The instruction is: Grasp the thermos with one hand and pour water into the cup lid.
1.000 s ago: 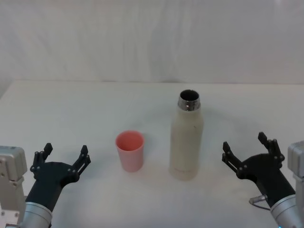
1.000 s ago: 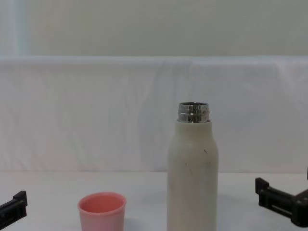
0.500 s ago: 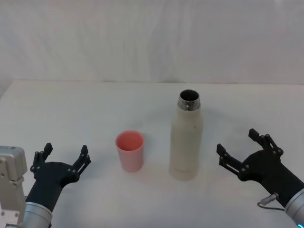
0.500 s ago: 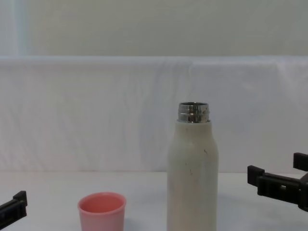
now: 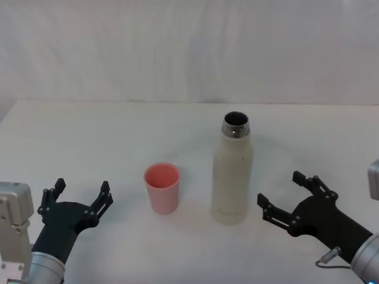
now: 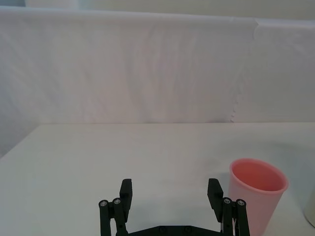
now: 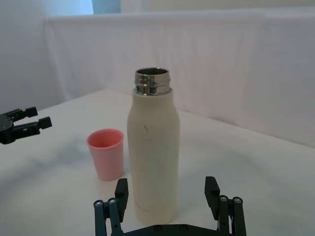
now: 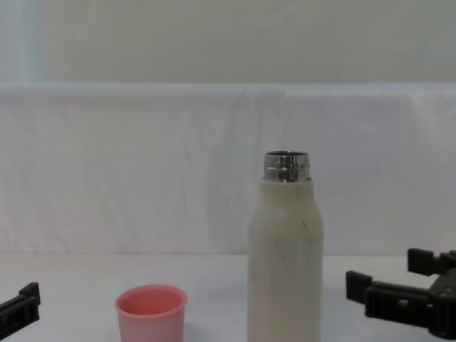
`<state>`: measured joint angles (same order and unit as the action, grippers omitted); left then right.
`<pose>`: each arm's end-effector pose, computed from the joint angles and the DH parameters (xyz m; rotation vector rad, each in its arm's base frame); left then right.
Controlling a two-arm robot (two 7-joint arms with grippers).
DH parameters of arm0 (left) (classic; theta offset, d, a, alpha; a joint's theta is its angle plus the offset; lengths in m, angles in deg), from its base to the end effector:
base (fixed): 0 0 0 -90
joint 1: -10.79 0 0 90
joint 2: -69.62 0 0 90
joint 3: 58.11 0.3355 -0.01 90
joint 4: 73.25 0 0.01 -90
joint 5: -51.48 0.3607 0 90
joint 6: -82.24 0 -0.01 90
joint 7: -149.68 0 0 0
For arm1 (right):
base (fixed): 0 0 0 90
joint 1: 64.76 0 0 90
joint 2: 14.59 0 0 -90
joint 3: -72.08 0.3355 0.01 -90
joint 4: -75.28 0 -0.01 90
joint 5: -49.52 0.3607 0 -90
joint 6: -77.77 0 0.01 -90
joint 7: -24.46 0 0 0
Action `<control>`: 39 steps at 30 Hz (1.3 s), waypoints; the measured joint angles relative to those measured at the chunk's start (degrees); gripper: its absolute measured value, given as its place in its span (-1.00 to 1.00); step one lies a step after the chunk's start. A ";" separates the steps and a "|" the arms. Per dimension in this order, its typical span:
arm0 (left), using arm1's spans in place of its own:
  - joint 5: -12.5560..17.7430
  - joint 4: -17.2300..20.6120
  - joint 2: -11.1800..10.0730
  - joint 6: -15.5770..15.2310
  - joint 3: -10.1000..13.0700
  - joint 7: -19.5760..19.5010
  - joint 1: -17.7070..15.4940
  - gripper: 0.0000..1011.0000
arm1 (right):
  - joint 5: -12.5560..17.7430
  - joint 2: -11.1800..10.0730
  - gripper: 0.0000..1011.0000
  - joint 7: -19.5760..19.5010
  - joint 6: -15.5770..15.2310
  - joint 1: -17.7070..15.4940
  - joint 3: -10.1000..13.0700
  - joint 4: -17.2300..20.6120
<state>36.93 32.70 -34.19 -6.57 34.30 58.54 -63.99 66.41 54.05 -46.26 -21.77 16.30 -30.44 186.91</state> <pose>0.2929 0.0430 -0.3281 -0.0379 0.0142 1.4461 0.3111 -0.0035 -0.2755 -0.0522 0.0074 -0.9081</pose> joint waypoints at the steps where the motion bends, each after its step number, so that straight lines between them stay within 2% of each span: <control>1: 0.00 0.00 0.00 0.00 0.00 0.00 0.00 0.98 | 0.02 -0.05 0.98 0.00 -0.01 0.21 -0.27 -0.22; 15: 0.00 0.00 0.00 0.00 0.00 0.00 0.00 0.98 | -0.26 0.86 0.98 -1.40 -0.55 5.36 -5.38 -4.81; 20: 0.00 0.00 0.00 0.00 0.00 0.00 0.00 0.98 | -0.37 1.44 0.98 -1.69 -0.74 6.77 -6.50 -6.15; 39: 0.00 0.00 0.00 0.00 0.00 0.00 0.00 0.98 | 0.13 3.69 0.98 -2.53 -0.88 10.65 -8.58 -9.90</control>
<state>36.93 32.70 -34.19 -6.57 34.30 58.54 -63.99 66.54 57.73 -48.80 -22.65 26.95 -39.02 177.01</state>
